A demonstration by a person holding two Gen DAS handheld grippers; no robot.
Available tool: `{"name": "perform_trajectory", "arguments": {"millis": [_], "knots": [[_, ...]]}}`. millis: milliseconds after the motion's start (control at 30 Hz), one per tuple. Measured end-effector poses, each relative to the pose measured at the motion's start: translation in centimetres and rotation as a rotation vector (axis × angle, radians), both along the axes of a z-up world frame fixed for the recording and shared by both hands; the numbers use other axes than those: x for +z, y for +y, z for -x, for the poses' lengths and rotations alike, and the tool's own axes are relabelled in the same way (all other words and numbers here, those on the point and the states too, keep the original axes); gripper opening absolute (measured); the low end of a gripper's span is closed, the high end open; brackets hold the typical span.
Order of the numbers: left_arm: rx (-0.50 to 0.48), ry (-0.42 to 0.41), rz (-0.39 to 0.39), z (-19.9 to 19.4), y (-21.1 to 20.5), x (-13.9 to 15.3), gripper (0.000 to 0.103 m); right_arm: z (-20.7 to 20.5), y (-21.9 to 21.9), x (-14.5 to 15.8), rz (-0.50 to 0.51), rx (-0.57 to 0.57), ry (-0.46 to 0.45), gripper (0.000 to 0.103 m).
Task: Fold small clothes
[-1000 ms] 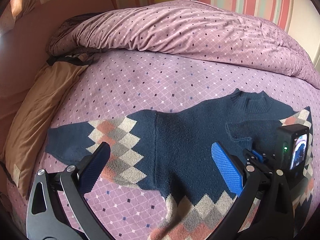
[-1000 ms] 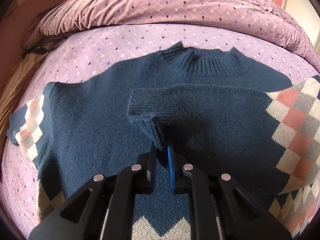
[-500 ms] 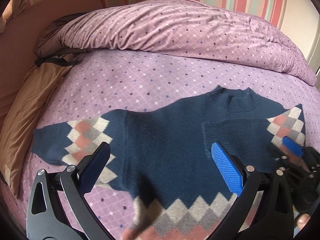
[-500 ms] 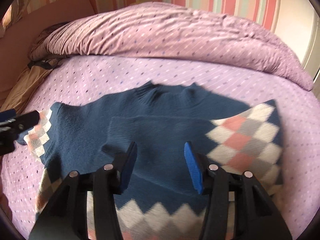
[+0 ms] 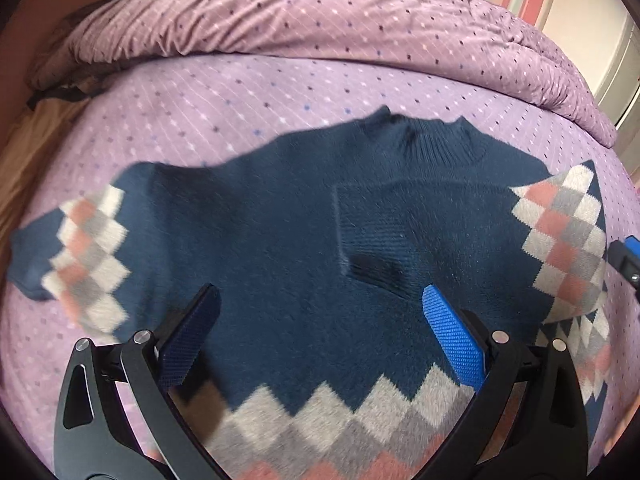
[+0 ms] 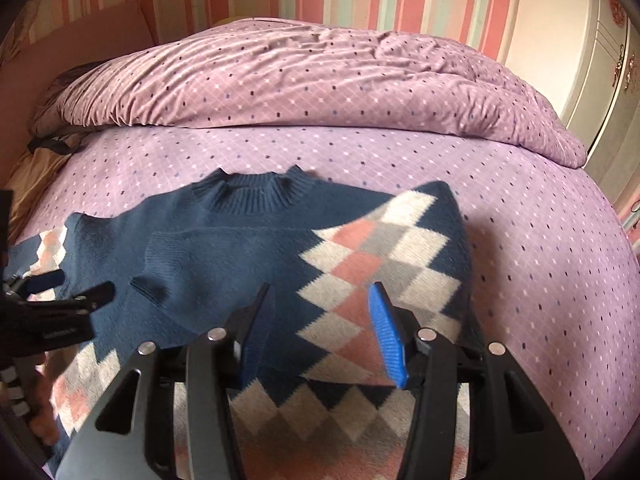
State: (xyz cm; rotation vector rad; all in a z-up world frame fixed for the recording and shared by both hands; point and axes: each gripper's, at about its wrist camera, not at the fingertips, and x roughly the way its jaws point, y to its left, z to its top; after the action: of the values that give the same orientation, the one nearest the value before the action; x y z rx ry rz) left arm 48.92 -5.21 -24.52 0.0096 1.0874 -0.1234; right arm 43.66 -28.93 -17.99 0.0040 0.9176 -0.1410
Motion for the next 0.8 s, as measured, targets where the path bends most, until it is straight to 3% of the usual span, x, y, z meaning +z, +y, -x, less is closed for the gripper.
{"name": "perform_trajectory", "arguments": {"millis": [67, 133, 200, 367, 433, 467, 567, 800], "knots": [[-0.004, 0.023, 0.019, -0.3, -0.6, -1.7, 0.099, 0.3, -0.4, -0.3, 0.003, -0.007, 0.002, 0.05], [0.021, 0.038, 0.02, -0.8, -1.1, -3.3, 0.09, 0.4, -0.7, -0.6, 0.003, -0.013, 0.006, 0.05], [0.029, 0.056, 0.041, -1.3, -1.4, -4.4, 0.076, 0.6, -0.9, -0.8, 0.009, -0.015, 0.009, 0.05], [0.042, 0.039, 0.05, -2.3, -2.3, -5.3, 0.068, 0.9, -1.4, -1.1, 0.027, -0.011, 0.017, 0.05], [0.022, 0.033, 0.05, -2.6, -3.0, -5.3, 0.053, 1.0, -1.7, -1.2, 0.031, -0.016, 0.019, 0.05], [0.01, 0.034, 0.049, -2.8, -3.3, -5.4, 0.04, 1.1, -1.9, -1.2, 0.029, -0.02, 0.02, 0.05], [0.0, 0.019, 0.016, -3.2, -4.1, -5.3, 0.019, 1.1, -2.4, -1.4, 0.022, -0.031, 0.02, 0.05], [-0.01, 0.001, 0.012, -2.6, -3.6, -3.8, 0.013, 1.1, -2.8, -1.7, -0.002, -0.037, 0.019, 0.05]]}}
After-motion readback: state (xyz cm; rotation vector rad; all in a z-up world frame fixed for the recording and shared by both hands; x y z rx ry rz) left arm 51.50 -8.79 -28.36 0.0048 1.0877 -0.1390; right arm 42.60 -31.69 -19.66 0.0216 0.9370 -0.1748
